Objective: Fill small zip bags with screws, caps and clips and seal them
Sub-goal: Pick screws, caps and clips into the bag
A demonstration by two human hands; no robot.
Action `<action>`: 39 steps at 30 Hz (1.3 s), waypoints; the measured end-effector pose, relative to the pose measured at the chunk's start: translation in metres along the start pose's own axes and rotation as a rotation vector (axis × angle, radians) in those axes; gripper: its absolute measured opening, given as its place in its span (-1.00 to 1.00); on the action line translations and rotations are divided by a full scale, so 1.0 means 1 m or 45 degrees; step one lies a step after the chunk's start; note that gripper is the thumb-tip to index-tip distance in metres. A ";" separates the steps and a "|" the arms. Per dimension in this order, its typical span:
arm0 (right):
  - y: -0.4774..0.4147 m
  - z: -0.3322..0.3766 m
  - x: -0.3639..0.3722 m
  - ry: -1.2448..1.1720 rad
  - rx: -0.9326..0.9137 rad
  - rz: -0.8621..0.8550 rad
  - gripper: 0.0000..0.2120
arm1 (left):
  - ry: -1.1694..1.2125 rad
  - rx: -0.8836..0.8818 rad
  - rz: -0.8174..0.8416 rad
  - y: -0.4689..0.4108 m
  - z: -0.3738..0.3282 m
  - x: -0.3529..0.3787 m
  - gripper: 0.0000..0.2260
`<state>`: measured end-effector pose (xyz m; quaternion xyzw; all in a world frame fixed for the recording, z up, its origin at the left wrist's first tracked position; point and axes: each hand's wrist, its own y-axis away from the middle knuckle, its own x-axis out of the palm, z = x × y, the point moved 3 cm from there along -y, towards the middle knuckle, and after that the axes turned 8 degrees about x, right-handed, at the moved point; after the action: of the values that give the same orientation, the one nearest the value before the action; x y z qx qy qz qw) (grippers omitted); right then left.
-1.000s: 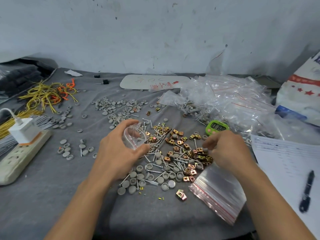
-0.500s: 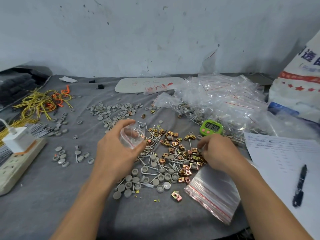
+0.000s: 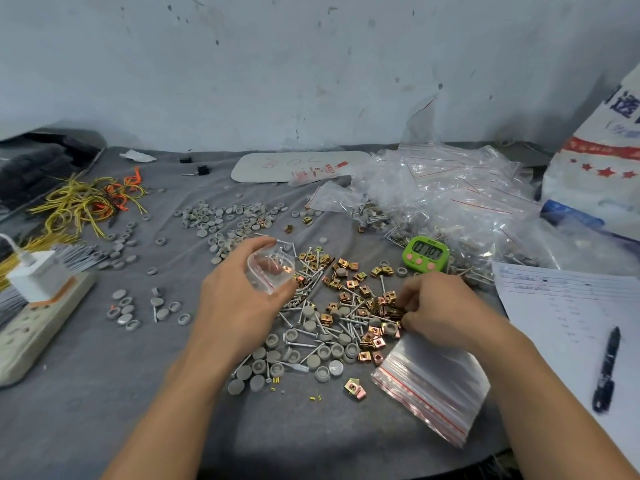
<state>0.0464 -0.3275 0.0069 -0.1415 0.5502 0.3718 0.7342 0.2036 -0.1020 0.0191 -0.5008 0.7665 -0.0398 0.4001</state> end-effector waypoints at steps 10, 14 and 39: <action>-0.006 0.001 -0.001 -0.259 -0.036 -0.214 -0.62 | 0.027 -0.012 0.019 0.001 0.002 0.002 -0.58; -0.008 -0.002 0.002 -0.263 -0.028 -0.178 -0.70 | 0.031 -0.013 0.025 0.001 0.002 0.003 -0.58; 0.021 0.034 0.012 0.121 -0.228 0.013 -0.87 | 0.007 -0.042 0.014 0.006 0.005 -0.006 -0.54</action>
<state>0.0571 -0.2881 0.0122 -0.2213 0.5498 0.4161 0.6897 0.2040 -0.0922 0.0165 -0.5032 0.7708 -0.0263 0.3898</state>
